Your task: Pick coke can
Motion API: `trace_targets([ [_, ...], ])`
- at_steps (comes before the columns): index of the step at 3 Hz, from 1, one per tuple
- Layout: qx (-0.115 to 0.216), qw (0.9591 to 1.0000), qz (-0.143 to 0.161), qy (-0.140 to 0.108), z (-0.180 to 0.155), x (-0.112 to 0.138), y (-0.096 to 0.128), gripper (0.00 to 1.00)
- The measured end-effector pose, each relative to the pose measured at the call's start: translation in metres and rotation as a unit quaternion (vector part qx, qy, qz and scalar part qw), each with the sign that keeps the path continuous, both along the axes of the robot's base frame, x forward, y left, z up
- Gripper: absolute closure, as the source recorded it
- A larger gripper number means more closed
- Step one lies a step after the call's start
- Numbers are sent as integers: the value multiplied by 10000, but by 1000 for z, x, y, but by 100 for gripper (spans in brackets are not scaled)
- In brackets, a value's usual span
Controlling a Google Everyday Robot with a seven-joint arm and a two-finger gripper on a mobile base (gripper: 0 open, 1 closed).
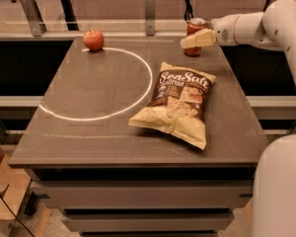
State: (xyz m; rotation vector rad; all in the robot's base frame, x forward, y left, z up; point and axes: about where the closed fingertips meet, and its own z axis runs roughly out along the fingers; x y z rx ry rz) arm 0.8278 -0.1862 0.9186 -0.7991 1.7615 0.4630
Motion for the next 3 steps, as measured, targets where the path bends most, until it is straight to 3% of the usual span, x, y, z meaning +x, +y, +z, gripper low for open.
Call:
trace_targets([
  [1, 97, 9999, -130, 28, -8, 16, 6, 0],
  [3, 241, 9991, -337, 122, -19, 40, 6, 42],
])
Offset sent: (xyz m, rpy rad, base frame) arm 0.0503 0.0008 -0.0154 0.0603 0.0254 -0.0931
